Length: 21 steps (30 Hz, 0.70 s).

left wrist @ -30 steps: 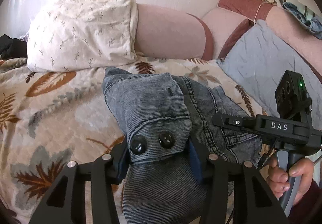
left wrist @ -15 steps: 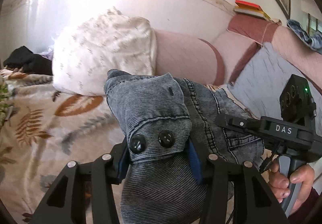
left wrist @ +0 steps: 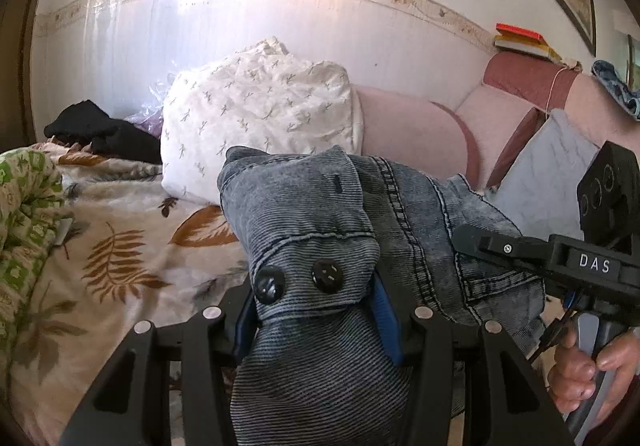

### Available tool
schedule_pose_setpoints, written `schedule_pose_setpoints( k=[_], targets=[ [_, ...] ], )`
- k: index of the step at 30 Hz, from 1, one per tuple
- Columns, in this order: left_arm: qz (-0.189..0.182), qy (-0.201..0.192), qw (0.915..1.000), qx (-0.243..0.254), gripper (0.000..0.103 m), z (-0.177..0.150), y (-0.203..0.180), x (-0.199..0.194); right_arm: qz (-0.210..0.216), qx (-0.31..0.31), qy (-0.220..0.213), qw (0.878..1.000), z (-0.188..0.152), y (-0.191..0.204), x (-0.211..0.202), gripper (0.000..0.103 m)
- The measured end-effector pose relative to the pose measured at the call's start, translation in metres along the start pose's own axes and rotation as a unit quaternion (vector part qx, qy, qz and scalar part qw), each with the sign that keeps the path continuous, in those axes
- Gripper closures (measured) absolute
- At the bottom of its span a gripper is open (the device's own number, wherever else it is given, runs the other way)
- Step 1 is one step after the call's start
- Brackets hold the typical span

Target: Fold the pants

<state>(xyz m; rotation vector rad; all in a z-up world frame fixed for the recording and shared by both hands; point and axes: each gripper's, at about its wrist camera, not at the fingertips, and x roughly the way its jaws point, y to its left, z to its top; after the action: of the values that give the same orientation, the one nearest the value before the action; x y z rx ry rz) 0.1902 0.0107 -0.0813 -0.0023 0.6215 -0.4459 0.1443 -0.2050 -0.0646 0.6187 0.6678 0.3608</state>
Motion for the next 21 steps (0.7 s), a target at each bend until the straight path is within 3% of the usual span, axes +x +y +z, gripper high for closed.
schedule_pose_setpoints(
  k=[14, 17, 21],
  targets=[
    [0.046, 0.092, 0.9943, 0.029, 0.048, -0.046, 0.018, 0.059, -0.048, 0.010, 0.082, 0.995, -0.042, -0.022, 0.063, 0.073],
    [0.066, 0.097, 0.9914, 0.058, 0.040, -0.054, 0.011, 0.061, -0.062, 0.014, 0.093, 0.994, -0.050, -0.032, 0.071, 0.073],
    [0.098, 0.093, 0.9873, 0.084, 0.023, -0.057, 0.008, 0.060, -0.069, 0.029, 0.110, 0.991, -0.054, -0.045, 0.077, 0.064]
  ],
)
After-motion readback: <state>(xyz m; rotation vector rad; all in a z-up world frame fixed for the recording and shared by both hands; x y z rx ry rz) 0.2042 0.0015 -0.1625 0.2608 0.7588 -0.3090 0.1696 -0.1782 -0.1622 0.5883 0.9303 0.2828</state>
